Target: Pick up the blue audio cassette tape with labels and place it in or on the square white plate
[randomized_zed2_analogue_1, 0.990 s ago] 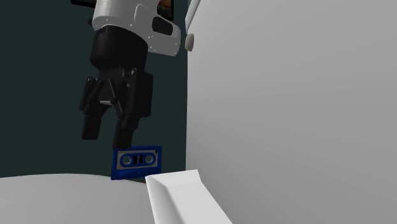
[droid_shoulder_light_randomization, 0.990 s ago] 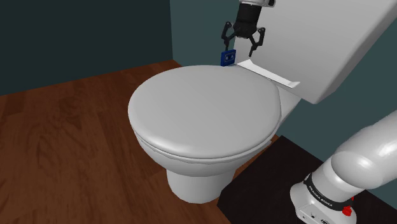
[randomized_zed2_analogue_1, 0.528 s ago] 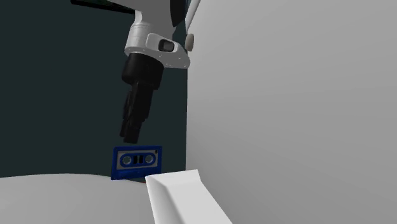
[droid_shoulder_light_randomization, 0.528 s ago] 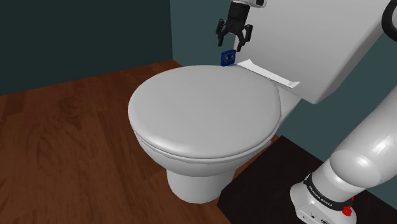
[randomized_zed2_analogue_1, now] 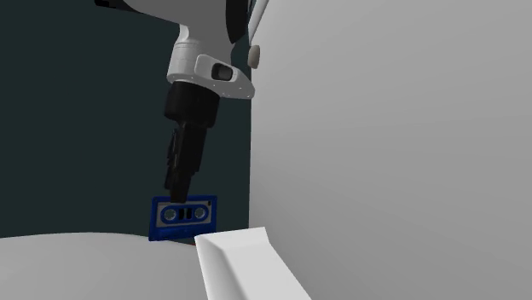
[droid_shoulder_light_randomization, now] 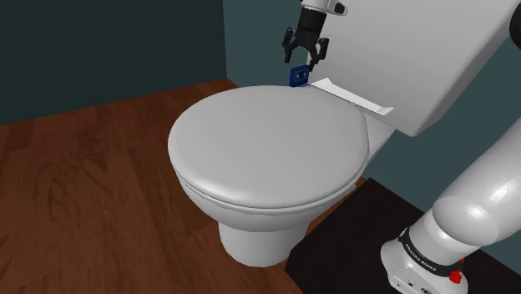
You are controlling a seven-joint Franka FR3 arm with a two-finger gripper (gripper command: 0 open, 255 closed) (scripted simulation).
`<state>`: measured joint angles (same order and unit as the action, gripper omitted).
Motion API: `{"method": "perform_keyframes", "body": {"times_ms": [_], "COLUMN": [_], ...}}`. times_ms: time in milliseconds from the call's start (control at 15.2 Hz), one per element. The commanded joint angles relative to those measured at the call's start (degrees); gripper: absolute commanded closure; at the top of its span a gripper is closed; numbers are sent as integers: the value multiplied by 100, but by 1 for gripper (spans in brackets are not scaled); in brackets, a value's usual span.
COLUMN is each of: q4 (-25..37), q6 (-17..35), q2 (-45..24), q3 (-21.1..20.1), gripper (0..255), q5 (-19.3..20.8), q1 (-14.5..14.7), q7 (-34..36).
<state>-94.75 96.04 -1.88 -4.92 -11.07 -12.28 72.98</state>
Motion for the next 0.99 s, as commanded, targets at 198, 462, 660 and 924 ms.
{"method": "perform_keyframes", "body": {"times_ms": [198, 462, 660, 924], "q4": [-188, -58, -127, -355], "q6": [26, 9, 6, 58], "q2": [-217, -328, -256, -88], "q3": [101, 91, 81, 109], "gripper": [0, 255, 255, 255], "q5": [7, 20, 22, 8], "q1": [-131, -145, -135, -166], "q7": [-141, -141, -128, -194]}}
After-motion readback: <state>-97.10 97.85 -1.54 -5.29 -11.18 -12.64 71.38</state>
